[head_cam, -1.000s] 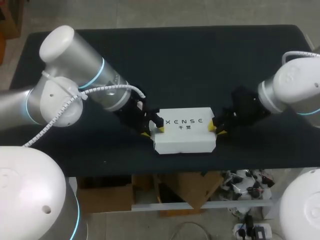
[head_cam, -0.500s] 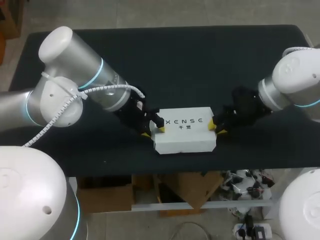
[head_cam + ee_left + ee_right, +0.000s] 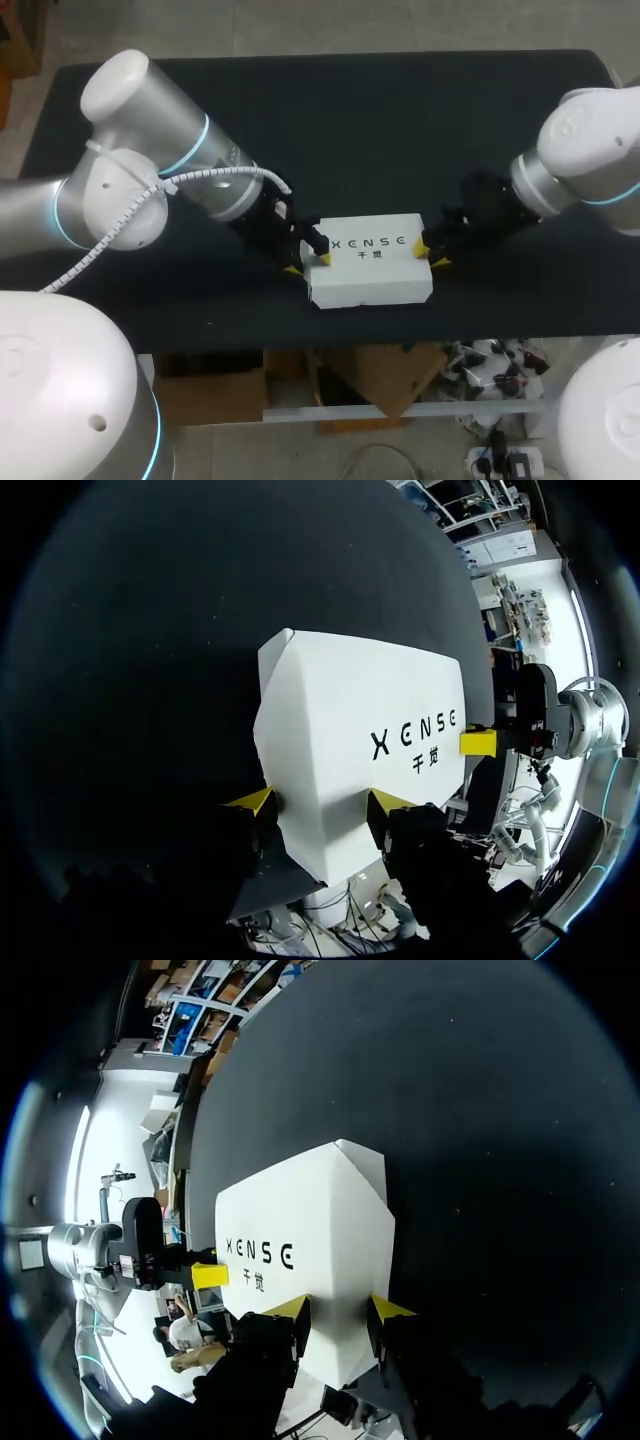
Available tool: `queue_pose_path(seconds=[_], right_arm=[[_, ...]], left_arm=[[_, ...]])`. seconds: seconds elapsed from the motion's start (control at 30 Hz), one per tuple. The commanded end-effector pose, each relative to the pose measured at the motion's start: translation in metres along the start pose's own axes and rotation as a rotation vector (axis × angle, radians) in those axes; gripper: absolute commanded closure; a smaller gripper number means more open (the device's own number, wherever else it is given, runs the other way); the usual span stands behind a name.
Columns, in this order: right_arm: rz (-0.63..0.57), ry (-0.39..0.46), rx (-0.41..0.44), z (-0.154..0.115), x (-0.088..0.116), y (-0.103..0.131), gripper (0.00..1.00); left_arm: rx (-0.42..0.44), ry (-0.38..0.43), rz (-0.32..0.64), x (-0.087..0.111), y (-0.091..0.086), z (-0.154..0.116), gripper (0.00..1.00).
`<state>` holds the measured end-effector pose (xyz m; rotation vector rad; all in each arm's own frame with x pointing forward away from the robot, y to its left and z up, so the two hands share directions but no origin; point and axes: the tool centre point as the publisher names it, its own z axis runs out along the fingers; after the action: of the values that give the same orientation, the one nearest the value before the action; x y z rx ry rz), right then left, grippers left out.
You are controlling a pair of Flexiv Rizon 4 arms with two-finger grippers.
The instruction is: Assemble the packaging by folding the flat box into shape, placing the metal phone stand inside, and closing the box properly
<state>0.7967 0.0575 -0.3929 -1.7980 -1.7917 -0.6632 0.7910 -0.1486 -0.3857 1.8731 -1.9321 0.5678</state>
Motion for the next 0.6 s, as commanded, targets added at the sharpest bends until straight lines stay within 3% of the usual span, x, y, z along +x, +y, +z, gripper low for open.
queue_pose_path(seconds=[0.03,0.6], right_arm=[[0.006,-0.003,0.01,0.0046,0.0039,0.0015,0.61],[0.034,-0.014,0.031,-0.0005,0.0083,0.0013,0.6]], left_arm=[[-0.008,-0.011,-0.006,0.0037,-0.0022,0.0097,0.41],[-0.038,-0.038,-0.04,0.0077,-0.0029,0.0046,0.4]])
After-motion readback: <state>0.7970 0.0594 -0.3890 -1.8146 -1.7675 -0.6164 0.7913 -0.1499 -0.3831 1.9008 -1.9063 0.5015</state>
